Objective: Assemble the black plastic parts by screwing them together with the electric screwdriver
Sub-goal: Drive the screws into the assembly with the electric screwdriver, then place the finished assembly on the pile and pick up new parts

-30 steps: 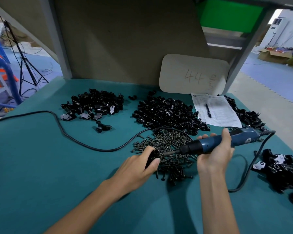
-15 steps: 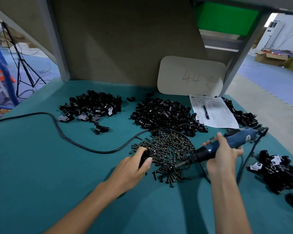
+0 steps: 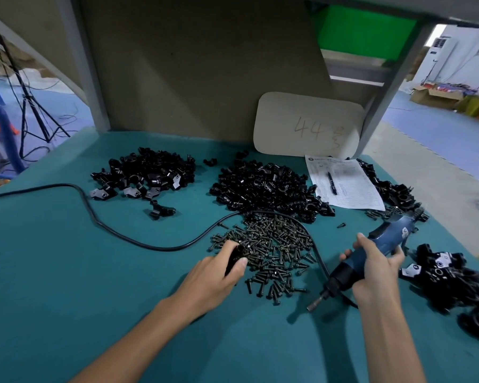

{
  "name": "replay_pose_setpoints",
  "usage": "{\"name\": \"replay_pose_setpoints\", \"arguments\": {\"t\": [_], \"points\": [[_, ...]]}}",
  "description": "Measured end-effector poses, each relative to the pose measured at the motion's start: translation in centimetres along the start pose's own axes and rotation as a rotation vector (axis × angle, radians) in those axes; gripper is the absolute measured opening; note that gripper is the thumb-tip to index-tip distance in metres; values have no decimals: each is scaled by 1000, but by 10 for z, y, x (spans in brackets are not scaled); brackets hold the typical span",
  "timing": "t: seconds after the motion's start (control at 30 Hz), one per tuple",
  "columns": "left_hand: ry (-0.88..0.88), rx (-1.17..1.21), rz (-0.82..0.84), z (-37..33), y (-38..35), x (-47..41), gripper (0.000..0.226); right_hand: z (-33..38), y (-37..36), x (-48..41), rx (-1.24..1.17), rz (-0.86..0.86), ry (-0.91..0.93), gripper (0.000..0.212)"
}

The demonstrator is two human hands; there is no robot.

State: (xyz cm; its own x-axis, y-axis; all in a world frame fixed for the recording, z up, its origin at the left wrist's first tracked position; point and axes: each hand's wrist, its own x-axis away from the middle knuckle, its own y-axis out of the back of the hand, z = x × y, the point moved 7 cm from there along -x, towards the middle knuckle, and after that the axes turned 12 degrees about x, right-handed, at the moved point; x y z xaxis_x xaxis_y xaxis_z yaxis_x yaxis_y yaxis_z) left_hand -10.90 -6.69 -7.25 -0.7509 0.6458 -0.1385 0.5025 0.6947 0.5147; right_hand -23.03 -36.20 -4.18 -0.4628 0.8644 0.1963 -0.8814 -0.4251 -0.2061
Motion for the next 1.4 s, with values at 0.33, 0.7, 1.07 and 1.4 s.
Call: {"name": "replay_pose_setpoints", "arguments": {"t": [0.33, 0.7, 1.07, 1.4], "points": [[3, 4, 14, -2, 0, 2, 27, -5, 7, 4, -23, 13, -26, 64], [0, 2, 33, -17, 1, 1, 27, -12, 23, -8, 633, -128, 88, 64], [-94, 16, -9, -76, 26, -5, 26, 35, -60, 80, 855, 444, 526, 26], [-184, -159, -59, -118, 46, -1, 29, 56, -100, 138, 437, 657, 607, 11]]}}
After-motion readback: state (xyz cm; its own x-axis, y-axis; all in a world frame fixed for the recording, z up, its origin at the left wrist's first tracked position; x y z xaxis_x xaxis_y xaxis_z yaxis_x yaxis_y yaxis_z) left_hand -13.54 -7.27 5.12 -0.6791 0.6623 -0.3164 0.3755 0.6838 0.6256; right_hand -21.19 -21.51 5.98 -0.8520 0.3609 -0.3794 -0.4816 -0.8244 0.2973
